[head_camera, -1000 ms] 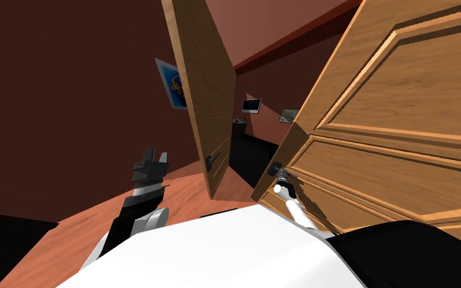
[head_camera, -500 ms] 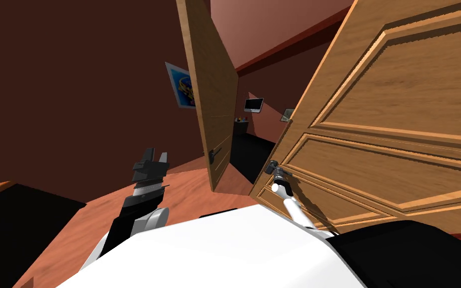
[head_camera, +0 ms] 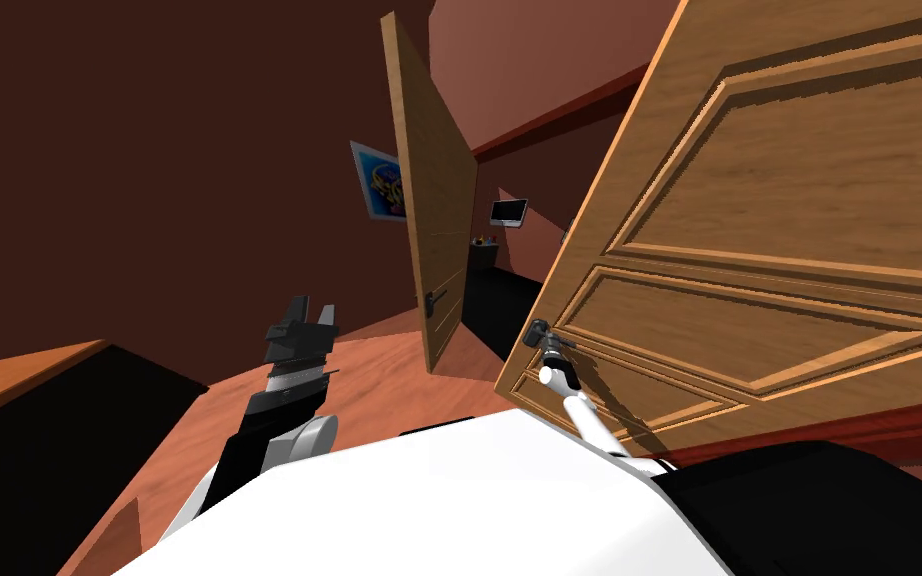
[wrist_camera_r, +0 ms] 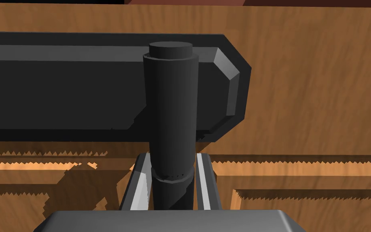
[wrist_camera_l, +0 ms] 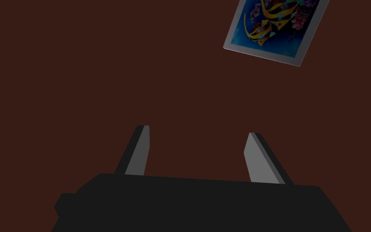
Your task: Pull the door open
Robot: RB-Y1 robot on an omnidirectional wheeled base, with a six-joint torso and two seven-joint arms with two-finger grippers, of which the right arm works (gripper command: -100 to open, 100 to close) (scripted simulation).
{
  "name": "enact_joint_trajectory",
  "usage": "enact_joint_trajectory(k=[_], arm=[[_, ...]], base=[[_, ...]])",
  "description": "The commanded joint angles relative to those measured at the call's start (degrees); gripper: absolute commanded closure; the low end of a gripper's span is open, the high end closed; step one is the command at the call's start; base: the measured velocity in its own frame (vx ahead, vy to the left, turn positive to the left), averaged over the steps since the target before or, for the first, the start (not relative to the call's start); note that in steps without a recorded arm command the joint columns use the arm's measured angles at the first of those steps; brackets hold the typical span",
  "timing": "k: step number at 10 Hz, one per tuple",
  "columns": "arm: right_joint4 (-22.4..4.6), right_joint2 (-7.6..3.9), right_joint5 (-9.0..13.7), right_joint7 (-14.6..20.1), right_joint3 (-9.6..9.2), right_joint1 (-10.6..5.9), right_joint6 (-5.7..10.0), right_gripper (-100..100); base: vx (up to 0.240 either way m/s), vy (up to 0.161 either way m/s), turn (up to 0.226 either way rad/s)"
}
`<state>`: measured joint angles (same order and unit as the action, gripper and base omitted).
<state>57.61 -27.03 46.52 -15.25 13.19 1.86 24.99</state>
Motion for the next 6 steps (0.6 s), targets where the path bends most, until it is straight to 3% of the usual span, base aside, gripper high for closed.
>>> enact_joint_trajectory(k=[1,6], arm=[[0.5,-0.01,-0.2,0.2,-0.71,0.05,-0.06,100],[2.8,-0.05,-1.2,1.1,-4.06,0.30,-0.34,100]], base=[[-0.150,-0.010,0.050],[-0.230,-0.020,0.068]])
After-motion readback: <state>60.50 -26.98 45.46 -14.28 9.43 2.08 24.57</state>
